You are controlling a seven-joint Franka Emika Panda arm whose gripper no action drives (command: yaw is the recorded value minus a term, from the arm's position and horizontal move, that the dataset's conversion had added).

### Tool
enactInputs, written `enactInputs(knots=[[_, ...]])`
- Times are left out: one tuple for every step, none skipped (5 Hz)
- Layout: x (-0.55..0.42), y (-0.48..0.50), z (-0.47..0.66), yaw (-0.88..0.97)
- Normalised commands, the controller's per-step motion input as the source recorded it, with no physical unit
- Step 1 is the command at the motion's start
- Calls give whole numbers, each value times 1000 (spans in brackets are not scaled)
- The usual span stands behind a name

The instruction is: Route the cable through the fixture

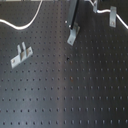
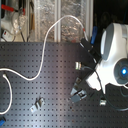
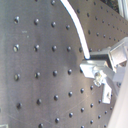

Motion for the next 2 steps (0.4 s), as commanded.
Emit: enactInputs(knots=[[-256, 232, 320, 0], [-398, 364, 179, 0]])
